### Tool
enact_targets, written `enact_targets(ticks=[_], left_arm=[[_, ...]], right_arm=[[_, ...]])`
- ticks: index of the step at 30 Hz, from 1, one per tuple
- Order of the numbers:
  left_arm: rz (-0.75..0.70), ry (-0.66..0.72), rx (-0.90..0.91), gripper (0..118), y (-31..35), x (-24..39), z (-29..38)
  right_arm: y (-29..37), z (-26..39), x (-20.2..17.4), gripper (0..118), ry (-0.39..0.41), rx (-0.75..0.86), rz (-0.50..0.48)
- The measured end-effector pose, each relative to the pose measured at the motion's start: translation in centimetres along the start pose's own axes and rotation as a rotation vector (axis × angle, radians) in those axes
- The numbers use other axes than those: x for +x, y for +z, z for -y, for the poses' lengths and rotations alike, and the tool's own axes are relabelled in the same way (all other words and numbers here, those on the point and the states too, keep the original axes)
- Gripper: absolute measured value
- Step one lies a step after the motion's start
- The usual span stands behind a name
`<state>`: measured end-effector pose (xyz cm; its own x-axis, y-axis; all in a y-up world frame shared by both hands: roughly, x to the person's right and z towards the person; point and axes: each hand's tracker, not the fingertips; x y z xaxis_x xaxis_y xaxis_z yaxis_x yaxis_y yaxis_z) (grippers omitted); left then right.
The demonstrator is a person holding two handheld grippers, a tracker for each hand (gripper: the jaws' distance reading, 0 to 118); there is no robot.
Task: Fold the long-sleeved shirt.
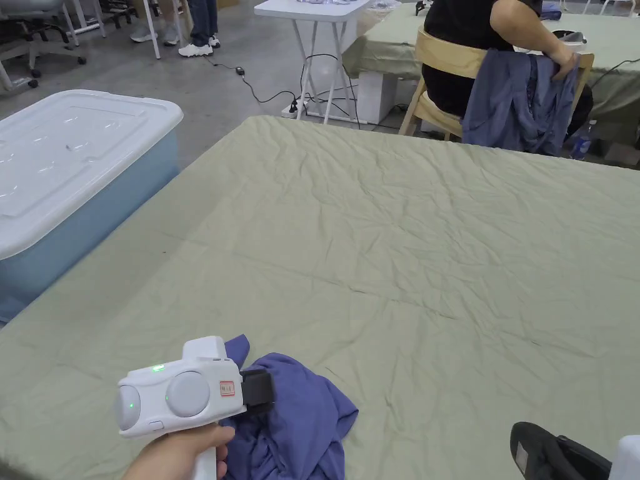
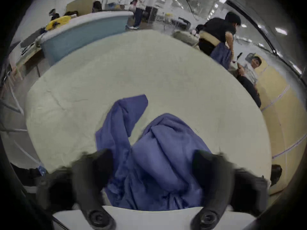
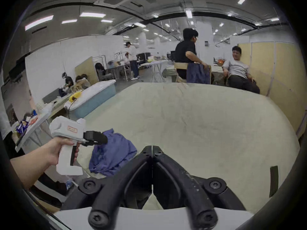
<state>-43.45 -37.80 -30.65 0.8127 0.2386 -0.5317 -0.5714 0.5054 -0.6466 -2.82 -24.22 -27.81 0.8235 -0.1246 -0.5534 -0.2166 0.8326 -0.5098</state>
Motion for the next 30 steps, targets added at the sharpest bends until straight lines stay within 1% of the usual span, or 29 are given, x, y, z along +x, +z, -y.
enact_targets(ticks=[1, 2, 3, 4, 5, 8, 9, 13, 15, 18, 20, 22, 23, 26, 30], left_arm=[[-0.018, -0.01, 0.006, 11, -0.1, 0.2, -0.4], [-0.036, 0.005, 0.006, 6, 0.1, 0.5, -0.9], [-0.055, 0.037, 0.018, 6, 1.2, 0.6, -1.4], [-0.029, 0.024, 0.038, 6, 2.6, 1.1, -1.8], [0.039, -0.025, 0.118, 6, 4.2, 2.0, -2.6], [0.122, -0.098, 0.205, 6, 10.2, 6.2, -4.2], [0.184, -0.099, 0.18, 6, 12.2, 7.9, -4.4], [0.304, -0.212, 0.364, 6, 21.0, 15.0, -5.9], [0.355, -0.251, 0.422, 6, 24.2, 18.7, -6.6], [0.463, -0.271, 0.481, 6, 27.3, 23.8, -6.7], [0.517, -0.291, 0.486, 6, 27.8, 27.4, -6.0], [0.513, -0.325, 0.476, 6, 26.6, 30.9, -5.0], [0.521, -0.347, 0.449, 6, 25.6, 32.9, -4.1], [0.522, -0.425, 0.294, 6, 20.4, 38.7, -0.3], [0.457, -0.534, 0.07, 6, 10.6, 44.4, 7.5]], right_arm=[[0.0, 0.1, 0.3, 3, -0.007, -0.005, 0.003], [0.1, 0.2, 0.6, 3, -0.012, -0.01, 0.008], [0.2, 0.2, 0.8, 3, -0.017, -0.011, 0.014], [0.5, 0.2, 1.0, 2, -0.023, -0.007, 0.016], [0.9, 0.1, 1.3, 2, -0.03, 0.004, 0.017], [2.6, -0.4, 2.0, 2, -0.051, 0.05, 0.003], [3.3, -0.7, 2.3, 2, -0.055, 0.067, 0.0], [6.7, -1.7, 4.1, 2, -0.08, 0.142, 0.007], [8.7, -2.1, 5.2, 2, -0.102, 0.181, 0.017], [12.0, -2.5, 7.2, 2, -0.125, 0.24, 0.044], [14.0, -2.6, 8.5, 2, -0.129, 0.273, 0.081], [15.7, -2.4, 9.9, 2, -0.13, 0.288, 0.135], [16.5, -2.1, 10.7, 2, -0.143, 0.296, 0.163], [18.5, -0.8, 12.8, 2, -0.184, 0.292, 0.219], [19.9, 1.5, 15.0, 2, -0.211, 0.247, 0.278]])
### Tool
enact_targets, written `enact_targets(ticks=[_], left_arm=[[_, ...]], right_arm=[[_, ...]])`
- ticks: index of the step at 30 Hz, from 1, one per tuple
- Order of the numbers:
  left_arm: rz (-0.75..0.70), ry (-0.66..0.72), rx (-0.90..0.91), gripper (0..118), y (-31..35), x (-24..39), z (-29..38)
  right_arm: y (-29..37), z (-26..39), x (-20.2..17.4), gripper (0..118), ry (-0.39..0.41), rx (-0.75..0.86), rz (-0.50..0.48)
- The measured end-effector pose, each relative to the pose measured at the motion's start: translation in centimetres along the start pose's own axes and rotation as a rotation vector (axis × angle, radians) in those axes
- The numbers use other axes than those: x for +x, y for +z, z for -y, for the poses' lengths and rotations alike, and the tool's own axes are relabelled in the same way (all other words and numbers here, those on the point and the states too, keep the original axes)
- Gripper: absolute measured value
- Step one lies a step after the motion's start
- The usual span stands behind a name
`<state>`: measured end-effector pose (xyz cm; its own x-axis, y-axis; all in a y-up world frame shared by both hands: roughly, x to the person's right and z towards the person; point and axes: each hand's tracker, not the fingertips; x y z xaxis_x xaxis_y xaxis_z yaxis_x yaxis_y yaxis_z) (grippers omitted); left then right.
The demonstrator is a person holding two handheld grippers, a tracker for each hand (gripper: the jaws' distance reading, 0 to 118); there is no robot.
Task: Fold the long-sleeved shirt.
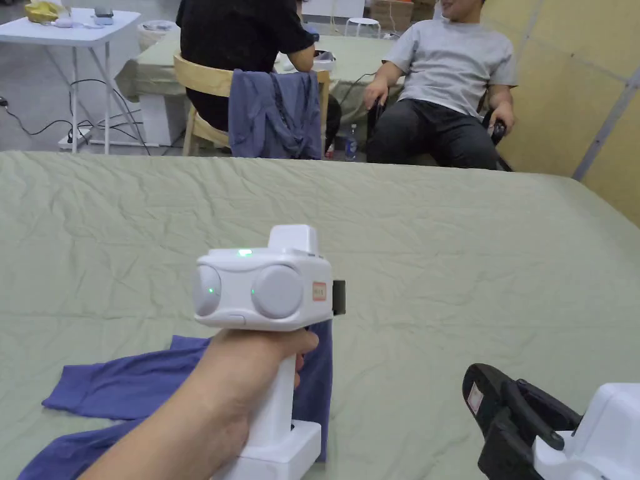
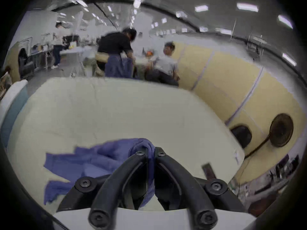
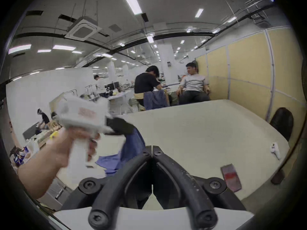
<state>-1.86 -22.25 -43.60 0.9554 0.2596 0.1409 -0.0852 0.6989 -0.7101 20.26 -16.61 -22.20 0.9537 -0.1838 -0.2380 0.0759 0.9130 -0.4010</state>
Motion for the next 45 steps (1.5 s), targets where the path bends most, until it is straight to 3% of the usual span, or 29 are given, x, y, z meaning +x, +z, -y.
enact_targets(ticks=[6, 10, 11, 12, 13, 15, 17, 18, 20, 23, 24, 25, 27, 28, 32, 33, 34, 35, 36, 37, 39, 41, 45], left_arm=[[-0.038, -0.019, -0.388, 6, -13.7, 3.0, 10.6], [-0.067, -0.029, -0.425, 7, -16.5, 2.8, 12.6], [-0.049, -0.011, -0.411, 14, -16.6, 2.7, 12.0], [-0.018, 0.012, -0.409, 39, -16.1, 2.5, 11.4], [0.014, 0.032, -0.404, 76, -15.5, 2.3, 10.4], [0.107, 0.034, -0.317, 97, -13.1, 1.9, 8.4], [0.103, 0.007, -0.105, 118, -8.1, 1.3, 6.6], [0.128, -0.011, -0.006, 116, -5.5, 0.6, 5.8], [0.044, -0.017, 0.062, 114, -0.5, -0.7, 5.4], [-0.032, -0.041, 0.016, 113, 4.3, -4.1, 6.5], [-0.082, -0.023, -0.019, 107, 5.5, -5.5, 7.6], [-0.125, 0.009, -0.018, 86, 6.5, -6.8, 8.7], [-0.185, 0.081, -0.046, 3, 7.7, -9.7, 11.4], [-0.183, 0.126, -0.081, 2, 8.0, -11.1, 12.6], [-0.148, 0.246, -0.157, 2, 7.6, -16.1, 12.8], [-0.152, 0.274, -0.119, 8, 7.0, -17.3, 11.3], [-0.163, 0.267, -0.076, 26, 6.2, -18.4, 9.4], [-0.173, 0.249, -0.038, 60, 5.2, -19.3, 7.6], [-0.197, 0.199, -0.013, 107, 3.5, -20.0, 5.3], [-0.203, 0.164, 0.003, 118, 1.4, -21.0, 3.5], [-0.203, 0.151, 0.005, 111, -3.2, -22.9, 0.6], [-0.292, 0.1, -0.096, 110, -8.9, -24.5, -1.1], [-0.316, 0.041, -0.28, 94, -17.1, -26.5, -0.2]], right_arm=[[0.2, 2.3, 3.2, 2, -0.029, -0.107, 0.045], [-0.3, 3.0, 4.0, 2, -0.029, -0.139, 0.058], [-0.5, 3.1, 4.1, 2, -0.034, -0.144, 0.06], [-0.8, 3.1, 4.2, 2, -0.042, -0.148, 0.059], [-1.1, 3.1, 4.3, 2, -0.051, -0.149, 0.057], [-1.4, 2.9, 4.1, 2, -0.065, -0.141, 0.052], [-1.7, 2.8, 3.9, 2, -0.07, -0.134, 0.042], [-1.8, 2.7, 3.7, 2, -0.072, -0.129, 0.035], [-2.3, 2.7, 3.2, 2, -0.083, -0.122, 0.018], [-3.3, 2.9, 2.3, 2, -0.094, -0.118, 0.006], [-3.8, 3.1, 2.0, 2, -0.099, -0.122, 0.003], [-4.3, 3.3, 1.9, 2, -0.105, -0.126, 0.001], [-5.5, 3.8, 1.5, 2, -0.13, -0.148, -0.008], [-6.2, 4.1, 1.3, 2, -0.14, -0.16, -0.01], [-8.3, 4.7, 0.7, 2, -0.155, -0.198, -0.008], [-8.7, 4.7, 0.6, 2, -0.159, -0.205, -0.009], [-9.1, 4.8, 0.6, 2, -0.163, -0.213, -0.01], [-9.5, 4.8, 0.5, 2, -0.164, -0.218, -0.012], [-9.9, 4.9, 0.5, 2, -0.161, -0.225, -0.01], [-10.1, 4.9, 0.5, 2, -0.157, -0.232, -0.006], [-10.7, 5.0, 0.7, 2, -0.148, -0.252, 0.003], [-11.3, 5.3, 0.9, 2, -0.144, -0.273, 0.013], [-13.2, 5.8, 1.5, 2, -0.123, -0.342, 0.038]])
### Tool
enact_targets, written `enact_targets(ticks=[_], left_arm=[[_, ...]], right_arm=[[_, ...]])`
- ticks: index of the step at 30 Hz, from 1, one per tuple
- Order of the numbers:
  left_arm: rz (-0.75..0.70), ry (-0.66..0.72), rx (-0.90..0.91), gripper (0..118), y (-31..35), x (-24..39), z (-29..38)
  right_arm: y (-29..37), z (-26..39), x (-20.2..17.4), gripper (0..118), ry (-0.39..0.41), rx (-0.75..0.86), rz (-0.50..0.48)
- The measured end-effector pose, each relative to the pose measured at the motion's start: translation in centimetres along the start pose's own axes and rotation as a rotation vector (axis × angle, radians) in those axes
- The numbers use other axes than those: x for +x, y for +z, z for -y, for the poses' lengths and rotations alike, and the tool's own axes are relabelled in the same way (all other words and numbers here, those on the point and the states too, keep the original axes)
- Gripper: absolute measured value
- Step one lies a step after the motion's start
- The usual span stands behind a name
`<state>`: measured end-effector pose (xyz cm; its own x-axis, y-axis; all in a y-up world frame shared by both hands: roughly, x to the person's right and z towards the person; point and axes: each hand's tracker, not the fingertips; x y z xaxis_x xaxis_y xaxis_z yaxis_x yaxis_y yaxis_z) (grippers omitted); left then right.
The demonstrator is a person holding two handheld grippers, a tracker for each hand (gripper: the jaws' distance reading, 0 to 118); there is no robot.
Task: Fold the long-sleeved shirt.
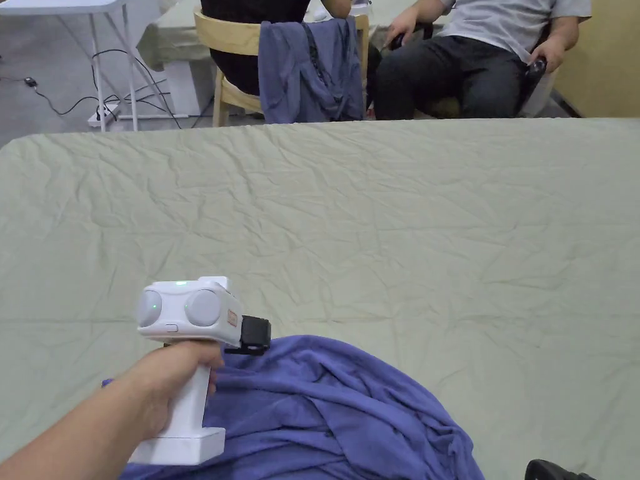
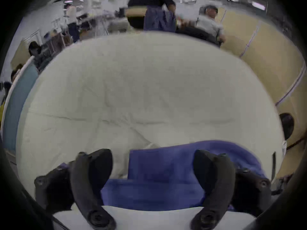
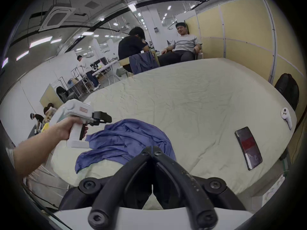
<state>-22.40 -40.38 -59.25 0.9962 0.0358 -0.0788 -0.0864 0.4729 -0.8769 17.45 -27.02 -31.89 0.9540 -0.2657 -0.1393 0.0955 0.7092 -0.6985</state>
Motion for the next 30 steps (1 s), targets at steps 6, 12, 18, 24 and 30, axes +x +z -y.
enact_targets(ticks=[6, 12, 18, 24, 30], left_arm=[[0.08, -0.147, -0.12, 62, -0.9, 1.4, 1.7], [0.106, -0.142, 0.007, 8, 2.9, 1.0, 0.2], [0.179, -0.077, 0.071, 8, 7.2, 0.7, 0.9], [0.209, 0.008, 0.168, 8, 13.2, 0.2, 2.3], [0.239, 0.105, 0.402, 8, 24.6, -1.5, 6.3]], right_arm=[[-3.7, -1.1, 0.8, 2, -0.001, -0.109, 0.038], [-10.3, -2.3, 2.2, 100, 0.013, -0.269, 0.017], [-17.2, -1.7, 2.5, 106, 0.132, -0.406, 0.125], [-18.0, -1.4, 1.6, 17, 0.056, -0.481, 0.108], [-5.3, -3.0, -2.9, 17, 0.245, -0.004, 0.071]])
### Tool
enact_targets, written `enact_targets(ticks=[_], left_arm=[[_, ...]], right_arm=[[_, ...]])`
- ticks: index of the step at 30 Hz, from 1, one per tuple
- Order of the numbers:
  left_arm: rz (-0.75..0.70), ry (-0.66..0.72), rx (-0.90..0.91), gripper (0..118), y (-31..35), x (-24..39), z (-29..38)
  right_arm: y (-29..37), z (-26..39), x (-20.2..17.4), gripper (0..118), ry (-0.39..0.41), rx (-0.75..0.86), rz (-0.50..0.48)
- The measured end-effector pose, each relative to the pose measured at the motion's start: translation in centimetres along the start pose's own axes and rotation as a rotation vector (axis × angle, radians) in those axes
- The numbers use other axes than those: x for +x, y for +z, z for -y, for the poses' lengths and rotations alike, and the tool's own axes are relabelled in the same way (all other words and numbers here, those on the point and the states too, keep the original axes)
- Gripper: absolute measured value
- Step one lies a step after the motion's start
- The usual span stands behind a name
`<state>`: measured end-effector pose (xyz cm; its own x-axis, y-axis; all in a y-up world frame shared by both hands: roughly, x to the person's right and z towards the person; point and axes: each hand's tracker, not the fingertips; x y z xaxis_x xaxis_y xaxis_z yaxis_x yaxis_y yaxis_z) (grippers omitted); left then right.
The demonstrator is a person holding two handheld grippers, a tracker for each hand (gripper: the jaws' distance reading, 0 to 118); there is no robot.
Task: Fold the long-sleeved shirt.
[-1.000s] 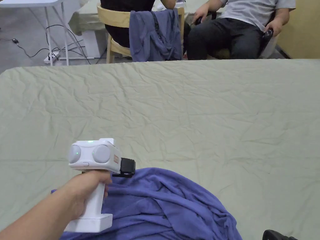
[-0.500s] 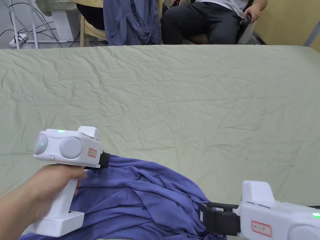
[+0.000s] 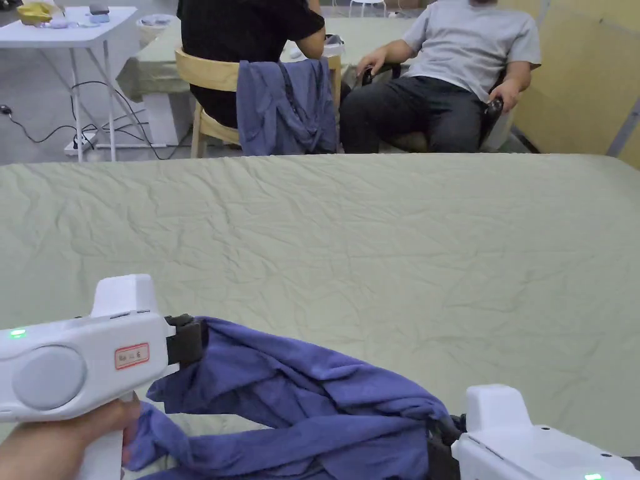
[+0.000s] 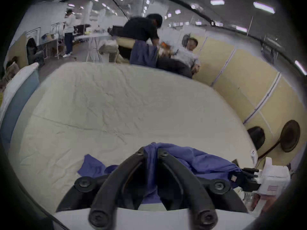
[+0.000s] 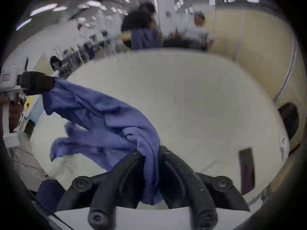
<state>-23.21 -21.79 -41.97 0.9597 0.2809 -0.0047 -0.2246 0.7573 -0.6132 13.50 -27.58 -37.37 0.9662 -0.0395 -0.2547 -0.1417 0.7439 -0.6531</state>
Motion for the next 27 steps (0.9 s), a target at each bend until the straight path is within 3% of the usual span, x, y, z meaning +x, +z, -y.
enact_targets(ticks=[6, 10, 13, 21, 23, 27], left_arm=[[-0.017, 0.057, 0.312, 8, 12.4, 2.0, -2.3], [-0.025, 0.093, 0.428, 8, 16.6, 1.7, -5.9], [-0.048, 0.083, 0.46, 8, 18.2, 1.3, -9.3], [-0.076, 0.122, 0.531, 8, 17.4, 0.0, -21.0], [-0.079, 0.126, 0.542, 8, 16.4, 0.4, -23.8], [-0.072, 0.114, 0.543, 8, 13.3, 0.7, -28.6]], right_arm=[[10.4, -4.8, -3.0, 17, 0.141, 0.305, -0.031], [14.4, -10.2, -4.0, 17, 0.27, 0.433, -0.036], [16.2, -15.1, -4.4, 17, 0.36, 0.481, 0.02], [15.8, -30.7, -3.0, 16, 0.386, 0.456, 0.056], [15.2, -33.9, -2.9, 16, 0.413, 0.459, 0.147], [13.5, -39.5, -2.6, 16, 0.398, 0.456, 0.182]])
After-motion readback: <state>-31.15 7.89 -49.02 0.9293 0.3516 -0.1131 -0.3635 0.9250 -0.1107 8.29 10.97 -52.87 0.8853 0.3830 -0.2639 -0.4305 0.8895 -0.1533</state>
